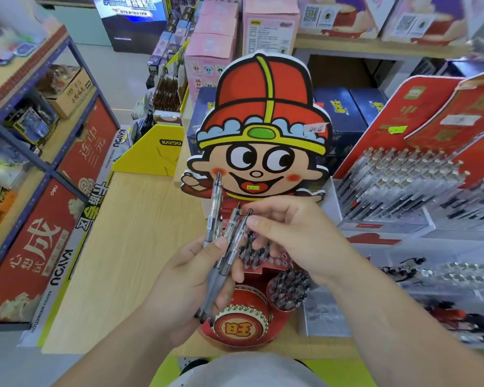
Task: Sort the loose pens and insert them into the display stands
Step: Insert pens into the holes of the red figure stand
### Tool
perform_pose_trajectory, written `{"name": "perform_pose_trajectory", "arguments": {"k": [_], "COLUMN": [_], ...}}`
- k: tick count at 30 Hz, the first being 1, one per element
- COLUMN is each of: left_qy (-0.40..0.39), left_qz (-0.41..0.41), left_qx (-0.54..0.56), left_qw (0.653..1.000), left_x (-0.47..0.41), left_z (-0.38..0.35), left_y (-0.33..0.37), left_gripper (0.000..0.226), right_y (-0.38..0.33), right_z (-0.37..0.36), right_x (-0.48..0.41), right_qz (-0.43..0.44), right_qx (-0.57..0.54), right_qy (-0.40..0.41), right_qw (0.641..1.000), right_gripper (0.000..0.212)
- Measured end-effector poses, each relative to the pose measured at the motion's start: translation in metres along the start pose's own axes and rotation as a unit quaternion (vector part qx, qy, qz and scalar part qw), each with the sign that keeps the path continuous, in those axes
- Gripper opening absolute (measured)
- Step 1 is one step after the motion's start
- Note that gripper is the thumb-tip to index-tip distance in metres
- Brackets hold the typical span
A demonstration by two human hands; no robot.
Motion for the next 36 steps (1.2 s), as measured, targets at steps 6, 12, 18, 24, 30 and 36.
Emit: {"name": "perform_pose_trajectory", "arguments": {"k": [6,12,18,24,30,36], "left_qy": [0.021,0.023,0.033,0.042,0.06,0.12], "left_qz": [-0.013,-0.05,-0.061,-0.071,-0.055,-0.045], "left_qx": [-0.046,-0.11,-0.126,-0.141,-0.12,-0.073], "left_qw": [0.999,0.992,0.99,0.987,0.99,0.989], "left_x": [-0.001,-0.003,-0.006,-0.01,-0.011,-0.017], "left_z": [0.0,0.002,0.001,0.004,0.008,0.029], "left_y": [-0.001,-0.002,-0.001,0.001,-0.003,0.0], "left_gripper": [0.027,0.011,0.016,0.008,0.011,0.015], "right_y": [0.005,0.01,0.005,-0.001,0.0,-0.032], "right_z": [0.008,0.016,0.021,0.026,0.028,0.058], "right_x": [0.001,0.003,0.0,-0.001,-0.002,-0.003], "right_qz": [-0.029,-0.054,-0.033,-0.034,-0.025,0.073], "right_qx": [-0.033,-0.058,-0.049,-0.081,-0.057,-0.063], "right_qy": [0.036,0.058,0.064,0.079,0.104,0.164], "right_qw": [0.998,0.995,0.996,0.993,0.993,0.982], "right_gripper": [0.003,0.004,0.006,0.01,0.011,0.019]}}
Point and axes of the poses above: each hand's wrist, its own x-axis away from the middle knuckle, its own z-axis out of the back of the hand, y = z × x, the point moved 7 cm from there along -x, towards the middle knuckle, and after that the axes turned 15 degrees about y, right-handed, at the moved point
